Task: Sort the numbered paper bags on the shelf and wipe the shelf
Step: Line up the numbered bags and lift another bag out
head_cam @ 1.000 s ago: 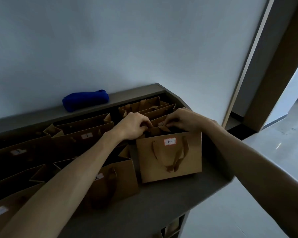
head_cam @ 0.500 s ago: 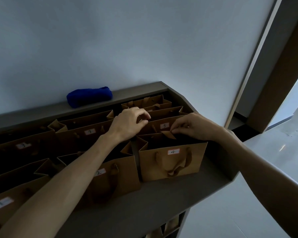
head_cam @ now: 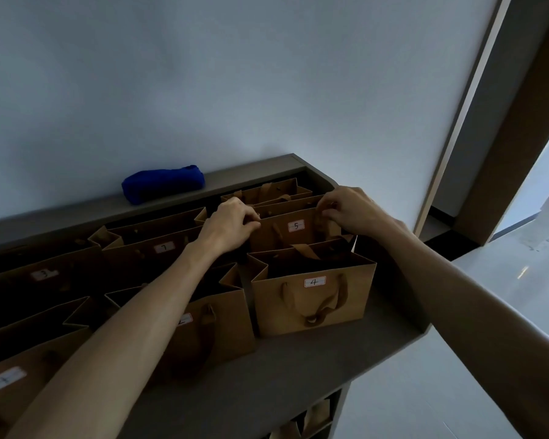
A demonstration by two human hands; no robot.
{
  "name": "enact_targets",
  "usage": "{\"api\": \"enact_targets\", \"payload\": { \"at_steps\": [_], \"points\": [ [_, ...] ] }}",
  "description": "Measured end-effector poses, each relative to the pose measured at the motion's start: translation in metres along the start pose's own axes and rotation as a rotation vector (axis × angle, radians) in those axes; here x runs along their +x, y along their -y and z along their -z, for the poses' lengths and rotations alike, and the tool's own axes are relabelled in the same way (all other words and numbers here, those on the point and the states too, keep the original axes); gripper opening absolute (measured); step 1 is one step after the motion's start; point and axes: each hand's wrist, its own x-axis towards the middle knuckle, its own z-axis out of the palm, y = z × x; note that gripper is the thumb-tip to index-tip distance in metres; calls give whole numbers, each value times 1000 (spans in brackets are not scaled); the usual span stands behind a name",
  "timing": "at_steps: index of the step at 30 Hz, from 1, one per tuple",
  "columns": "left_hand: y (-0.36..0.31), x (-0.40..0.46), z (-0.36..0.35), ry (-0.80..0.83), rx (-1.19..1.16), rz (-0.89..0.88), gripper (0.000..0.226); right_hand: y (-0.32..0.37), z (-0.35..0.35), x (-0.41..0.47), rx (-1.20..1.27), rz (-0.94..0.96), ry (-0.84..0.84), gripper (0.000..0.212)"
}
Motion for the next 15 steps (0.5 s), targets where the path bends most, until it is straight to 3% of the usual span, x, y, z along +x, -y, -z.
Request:
{"api": "enact_targets", "payload": {
  "at_steps": [10, 15],
  "points": [
    [12, -34, 14, 159, -89, -199, 10, -3, 7, -9, 58, -20, -99, 19],
    [10, -43, 25, 300, -109, -195, 10, 4, 9, -10, 60, 102, 96, 15]
  ]
}}
